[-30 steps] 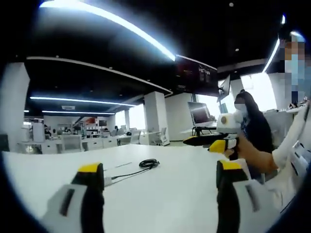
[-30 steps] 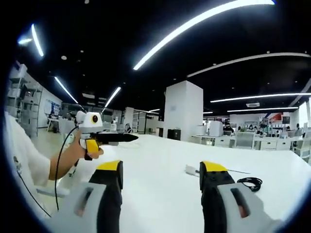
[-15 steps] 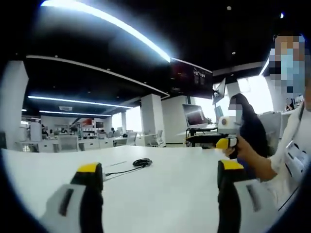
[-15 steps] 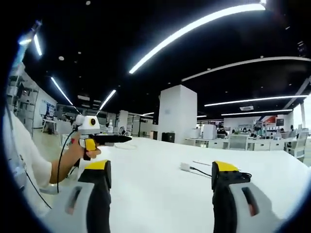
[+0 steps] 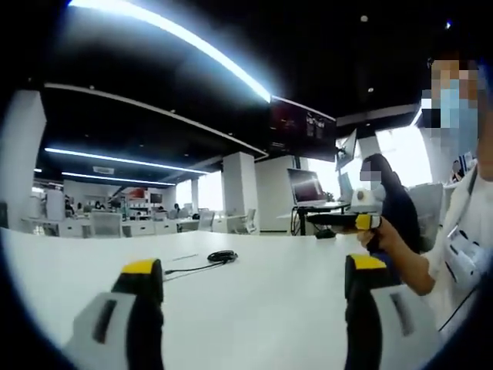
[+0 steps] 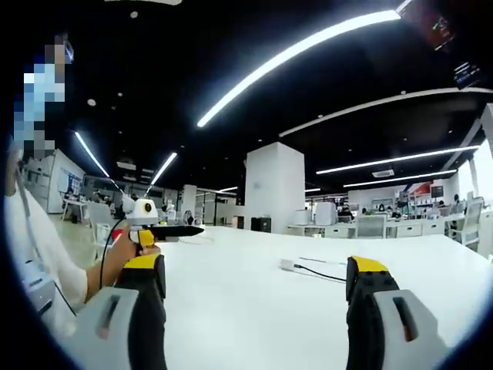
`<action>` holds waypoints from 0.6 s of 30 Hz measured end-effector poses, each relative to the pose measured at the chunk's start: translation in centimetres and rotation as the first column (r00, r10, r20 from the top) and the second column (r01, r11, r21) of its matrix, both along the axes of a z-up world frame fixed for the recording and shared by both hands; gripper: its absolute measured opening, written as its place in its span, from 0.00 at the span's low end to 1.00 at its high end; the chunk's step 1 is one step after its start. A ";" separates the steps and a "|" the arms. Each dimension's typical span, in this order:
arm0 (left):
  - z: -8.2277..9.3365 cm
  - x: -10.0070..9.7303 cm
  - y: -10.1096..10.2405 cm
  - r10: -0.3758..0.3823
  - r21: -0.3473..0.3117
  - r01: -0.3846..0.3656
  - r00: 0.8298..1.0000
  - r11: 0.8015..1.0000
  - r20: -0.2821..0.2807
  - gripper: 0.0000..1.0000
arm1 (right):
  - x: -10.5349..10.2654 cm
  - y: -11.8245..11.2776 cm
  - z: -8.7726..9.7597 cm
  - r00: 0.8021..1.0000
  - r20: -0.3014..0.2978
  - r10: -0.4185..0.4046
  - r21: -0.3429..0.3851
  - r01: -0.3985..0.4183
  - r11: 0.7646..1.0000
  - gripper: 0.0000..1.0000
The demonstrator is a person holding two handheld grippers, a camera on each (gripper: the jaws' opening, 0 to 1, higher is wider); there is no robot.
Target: Plug the desk Type‑C cable into the charger adapter.
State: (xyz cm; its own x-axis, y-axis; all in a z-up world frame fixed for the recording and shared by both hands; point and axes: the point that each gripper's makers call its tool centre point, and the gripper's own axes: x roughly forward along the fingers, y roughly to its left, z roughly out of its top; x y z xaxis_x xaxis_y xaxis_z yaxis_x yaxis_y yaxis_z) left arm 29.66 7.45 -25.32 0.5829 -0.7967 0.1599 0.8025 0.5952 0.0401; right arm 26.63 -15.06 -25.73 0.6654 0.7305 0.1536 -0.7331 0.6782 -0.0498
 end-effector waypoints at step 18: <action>-0.2 -1.4 -0.4 -0.031 0.016 0.031 1.000 0.999 0.005 1.00 | -1.5 -1.9 0.0 0.998 0.019 -0.052 0.013 0.052 0.999 1.00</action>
